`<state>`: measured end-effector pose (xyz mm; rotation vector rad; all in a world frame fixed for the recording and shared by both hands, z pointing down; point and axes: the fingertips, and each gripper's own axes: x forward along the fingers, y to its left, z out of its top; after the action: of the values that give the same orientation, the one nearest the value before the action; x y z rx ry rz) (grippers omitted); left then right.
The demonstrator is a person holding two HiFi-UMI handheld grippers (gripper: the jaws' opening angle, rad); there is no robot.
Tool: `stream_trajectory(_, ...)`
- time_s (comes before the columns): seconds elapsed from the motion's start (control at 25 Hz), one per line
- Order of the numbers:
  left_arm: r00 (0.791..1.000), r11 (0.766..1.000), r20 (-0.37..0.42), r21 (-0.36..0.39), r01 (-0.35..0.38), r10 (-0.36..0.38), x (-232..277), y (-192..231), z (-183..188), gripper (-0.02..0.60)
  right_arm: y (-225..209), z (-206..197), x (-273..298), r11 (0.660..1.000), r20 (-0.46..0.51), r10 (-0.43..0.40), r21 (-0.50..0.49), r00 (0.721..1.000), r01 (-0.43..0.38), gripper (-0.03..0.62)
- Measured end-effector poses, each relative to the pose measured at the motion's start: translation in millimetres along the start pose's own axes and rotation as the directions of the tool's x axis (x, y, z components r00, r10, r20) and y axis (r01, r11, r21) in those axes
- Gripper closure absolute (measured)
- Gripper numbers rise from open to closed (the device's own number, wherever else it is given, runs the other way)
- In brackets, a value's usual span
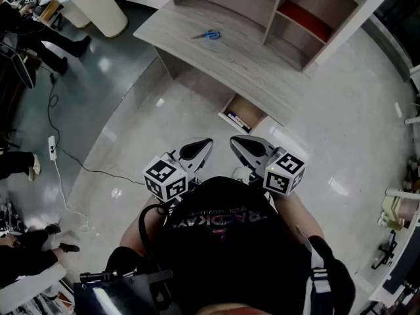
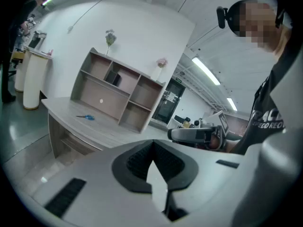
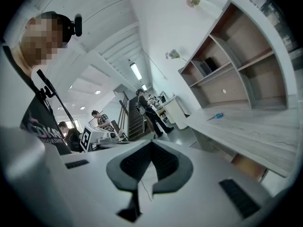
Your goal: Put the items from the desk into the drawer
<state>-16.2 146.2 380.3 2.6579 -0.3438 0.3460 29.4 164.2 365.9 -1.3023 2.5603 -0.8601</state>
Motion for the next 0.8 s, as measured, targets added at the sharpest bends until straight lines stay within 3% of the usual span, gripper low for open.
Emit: stream_trajectory(0.8,1.000,1.000,0.013,-0.015,-0.003,0.003,-12,1,-7,0.571,11,-8,10,0.999,-0.019,0.033,0.005,0.999,-0.033,0.576)
